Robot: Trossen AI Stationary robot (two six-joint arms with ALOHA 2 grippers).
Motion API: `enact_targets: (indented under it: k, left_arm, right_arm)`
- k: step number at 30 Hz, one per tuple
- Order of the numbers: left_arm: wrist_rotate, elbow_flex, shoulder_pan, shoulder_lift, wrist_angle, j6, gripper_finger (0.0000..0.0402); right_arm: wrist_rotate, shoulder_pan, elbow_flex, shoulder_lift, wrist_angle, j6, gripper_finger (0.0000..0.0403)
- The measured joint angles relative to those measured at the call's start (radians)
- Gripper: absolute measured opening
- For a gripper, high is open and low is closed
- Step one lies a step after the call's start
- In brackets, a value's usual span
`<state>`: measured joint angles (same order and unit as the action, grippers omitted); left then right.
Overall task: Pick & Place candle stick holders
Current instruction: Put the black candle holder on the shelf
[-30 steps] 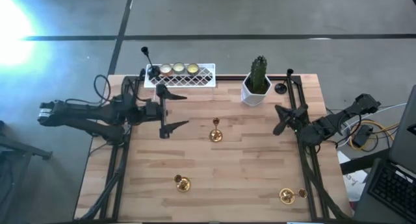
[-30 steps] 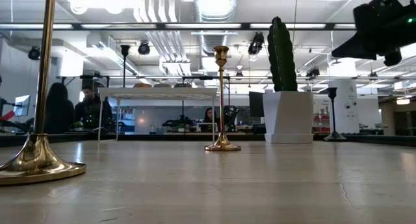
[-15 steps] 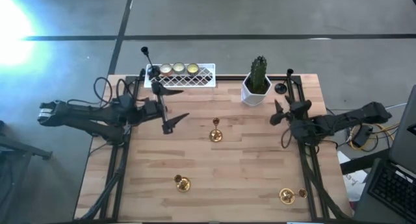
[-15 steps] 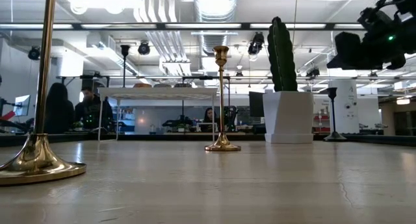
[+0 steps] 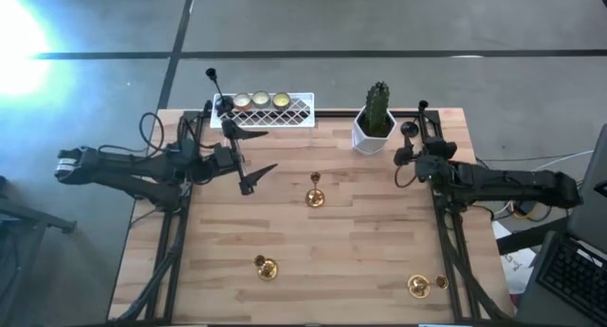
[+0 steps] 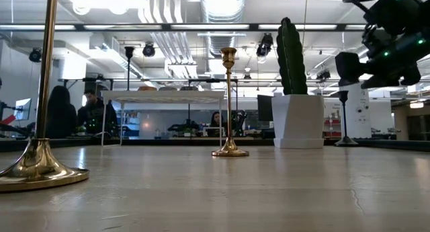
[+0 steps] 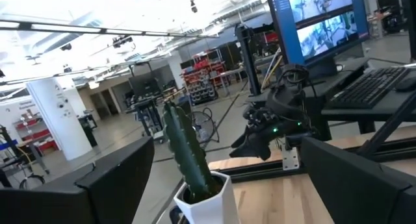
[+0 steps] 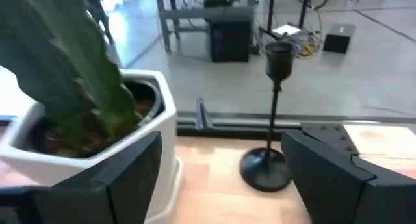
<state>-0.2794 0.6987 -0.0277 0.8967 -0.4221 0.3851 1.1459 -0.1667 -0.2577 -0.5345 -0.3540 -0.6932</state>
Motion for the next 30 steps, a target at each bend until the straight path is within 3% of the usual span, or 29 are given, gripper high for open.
enact_targets:
  k: [8, 14, 19, 24, 30]
  left_arm:
    - [0.000, 0.000, 0.000, 0.000, 0.013, 0.000, 0.0392]
    - [0.000, 0.000, 0.000, 0.000, 0.013, 0.006, 0.0392]
    - [0.000, 0.000, 0.000, 0.000, 0.013, -0.001, 0.0392]
    - [0.000, 0.000, 0.000, 0.000, 0.013, -0.002, 0.0392]
    - [0.000, 0.000, 0.002, 0.000, 0.012, 0.000, 0.0392]
  right_arm:
    - [-0.093, -0.176, 0.000, -0.005, 0.029, 0.073, 0.0287]
    - [-0.281, -0.329, 0.005, -0.093, 0.231, 0.212, 0.0286]
    - [-0.416, -0.466, 0.007, -0.197, 0.256, 0.230, 0.0278]
    - [-0.407, -0.504, 0.046, -0.260, 0.322, 0.231, 0.0268]
    - [-0.410, -0.559, 0.188, -0.322, 0.640, 0.263, 0.0254]
